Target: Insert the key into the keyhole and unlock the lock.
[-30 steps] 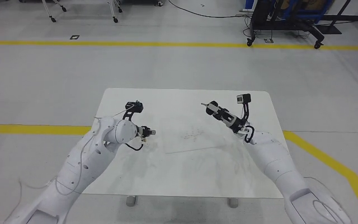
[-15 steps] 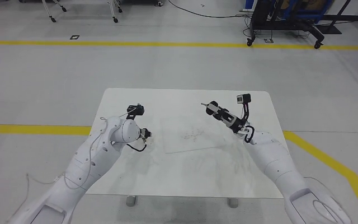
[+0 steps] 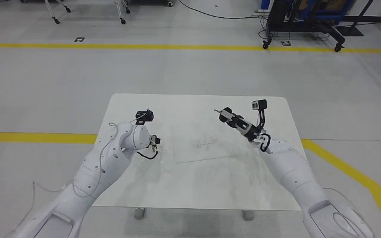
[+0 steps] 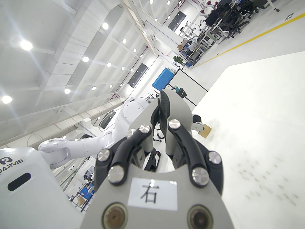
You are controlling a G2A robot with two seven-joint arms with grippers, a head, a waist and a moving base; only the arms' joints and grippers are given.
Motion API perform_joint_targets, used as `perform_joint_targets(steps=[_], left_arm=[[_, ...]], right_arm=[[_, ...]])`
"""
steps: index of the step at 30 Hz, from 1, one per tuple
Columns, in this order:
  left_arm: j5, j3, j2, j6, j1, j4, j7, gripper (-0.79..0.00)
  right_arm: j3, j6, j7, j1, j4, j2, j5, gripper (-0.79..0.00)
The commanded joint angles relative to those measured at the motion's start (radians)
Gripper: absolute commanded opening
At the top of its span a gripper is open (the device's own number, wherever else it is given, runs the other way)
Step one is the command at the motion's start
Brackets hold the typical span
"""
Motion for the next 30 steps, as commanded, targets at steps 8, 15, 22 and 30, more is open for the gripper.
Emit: perform_joint_targets(steps=[8,15,22,30], left_arm=[[0.045,0.011,-0.009,-0.025,-0.007,0.009,-0.026,-0.785],[0.082,-0.001,-0.006,-0.054,0.006,-0.012,-0.044,-0.785],[0.072,-0.036,-0.007,-0.096,0.027,-0.065,0.031,-0.785],[-0.323,-0.252,0.01,-0.439,0.137,-0.067,0.302,-0.785]], right_arm=[[0.0,0.0,0.0,0.0,0.0,0.0,0.0,-0.785],[0.0,0.0,0.0,0.0,0.0,0.0,0.0,-0.785],[0.0,0.0,0.0,0.0,0.0,0.0,0.0,-0.785],[0.0,0.0,0.0,0.0,0.0,0.0,0.0,-0.785]])
